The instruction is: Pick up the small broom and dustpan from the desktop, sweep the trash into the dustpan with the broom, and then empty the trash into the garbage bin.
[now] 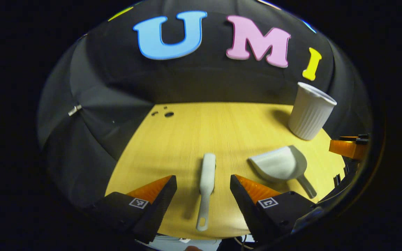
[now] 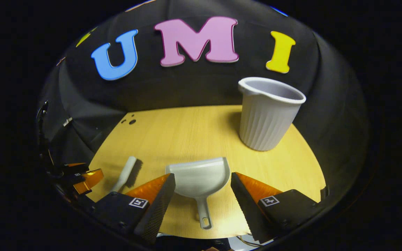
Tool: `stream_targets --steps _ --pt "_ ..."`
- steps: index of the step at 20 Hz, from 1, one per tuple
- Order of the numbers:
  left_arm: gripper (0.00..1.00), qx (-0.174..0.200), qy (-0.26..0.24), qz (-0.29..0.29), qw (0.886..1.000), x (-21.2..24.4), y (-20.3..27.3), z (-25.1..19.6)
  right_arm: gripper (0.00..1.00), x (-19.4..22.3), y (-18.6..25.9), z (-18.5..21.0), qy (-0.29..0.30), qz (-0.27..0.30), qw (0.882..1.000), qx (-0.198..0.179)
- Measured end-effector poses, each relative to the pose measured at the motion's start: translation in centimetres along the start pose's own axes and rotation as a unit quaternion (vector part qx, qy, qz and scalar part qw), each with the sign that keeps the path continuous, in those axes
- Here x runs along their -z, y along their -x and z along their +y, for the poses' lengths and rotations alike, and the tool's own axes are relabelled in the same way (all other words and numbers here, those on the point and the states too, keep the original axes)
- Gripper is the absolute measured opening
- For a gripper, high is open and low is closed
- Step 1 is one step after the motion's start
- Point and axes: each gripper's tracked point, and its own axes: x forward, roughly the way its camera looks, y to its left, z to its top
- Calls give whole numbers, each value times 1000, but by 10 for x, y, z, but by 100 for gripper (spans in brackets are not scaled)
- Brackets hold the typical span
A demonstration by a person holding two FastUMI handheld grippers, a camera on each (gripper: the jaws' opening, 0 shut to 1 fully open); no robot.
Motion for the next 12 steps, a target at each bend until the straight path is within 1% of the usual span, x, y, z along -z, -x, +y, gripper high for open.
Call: stream_targets --steps 1,3,4,6,7,10,12 --pt "98 6 4 -30 1000 -21 11 -3 100 -19 11 -2 -9 -37 999 4" --pt "98 13 1 -98 995 -57 32 -12 99 -48 37 -7 -20 -107 994 19" --pt "98 14 -8 -134 991 -75 46 -14 99 -56 44 -8 -21 -134 990 25" --pt "98 17 -29 -197 980 -98 64 -22 99 -64 53 -5 -15 -168 985 37" --pt "98 25 -30 -214 976 -103 72 -30 99 -69 60 -6 -16 -182 982 41" --pt "97 75 -13 -230 970 -104 96 -69 99 -74 83 -2 -28 -200 978 46" --pt "97 97 -24 -243 965 -104 105 -88 99 -67 83 -5 -11 -200 978 58"
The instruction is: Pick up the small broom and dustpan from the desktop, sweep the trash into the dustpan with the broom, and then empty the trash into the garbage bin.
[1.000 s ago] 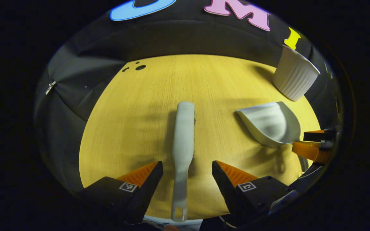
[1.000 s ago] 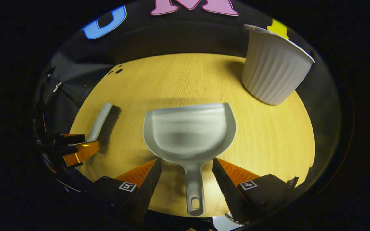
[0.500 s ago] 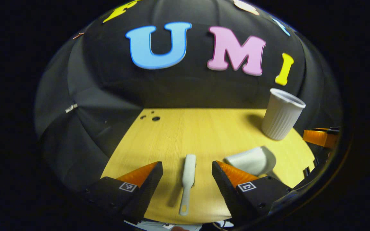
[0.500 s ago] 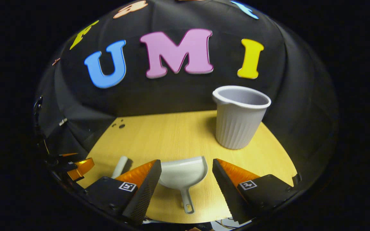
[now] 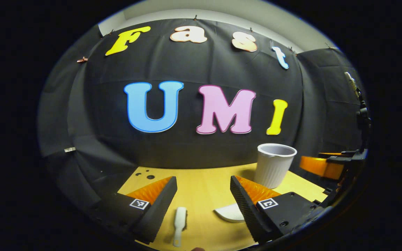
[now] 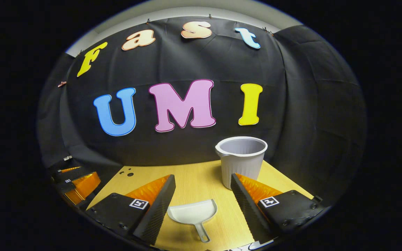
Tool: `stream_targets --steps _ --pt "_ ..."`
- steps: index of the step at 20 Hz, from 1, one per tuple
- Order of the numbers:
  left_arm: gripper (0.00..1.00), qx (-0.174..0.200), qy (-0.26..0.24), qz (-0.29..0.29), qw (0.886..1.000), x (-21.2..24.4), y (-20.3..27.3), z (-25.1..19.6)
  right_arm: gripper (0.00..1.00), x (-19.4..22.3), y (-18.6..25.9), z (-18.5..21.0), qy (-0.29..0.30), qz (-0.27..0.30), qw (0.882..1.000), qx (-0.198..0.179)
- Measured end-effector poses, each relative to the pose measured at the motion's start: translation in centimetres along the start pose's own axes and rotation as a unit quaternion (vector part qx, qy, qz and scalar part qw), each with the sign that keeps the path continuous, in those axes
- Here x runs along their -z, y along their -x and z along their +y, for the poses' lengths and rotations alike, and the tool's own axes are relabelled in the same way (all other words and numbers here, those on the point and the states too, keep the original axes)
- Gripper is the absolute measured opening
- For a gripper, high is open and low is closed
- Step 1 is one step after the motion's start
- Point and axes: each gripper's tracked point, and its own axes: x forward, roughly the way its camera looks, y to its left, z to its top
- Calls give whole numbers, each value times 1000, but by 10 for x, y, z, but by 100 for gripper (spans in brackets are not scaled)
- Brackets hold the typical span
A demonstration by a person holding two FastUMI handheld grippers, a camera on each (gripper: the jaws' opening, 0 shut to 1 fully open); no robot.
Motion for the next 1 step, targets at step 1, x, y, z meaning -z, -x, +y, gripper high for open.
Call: stream_targets --steps 1 --pt "97 12 -4 1 1000 3 0 -9 99 7 1 -3 13 5 1000 8"
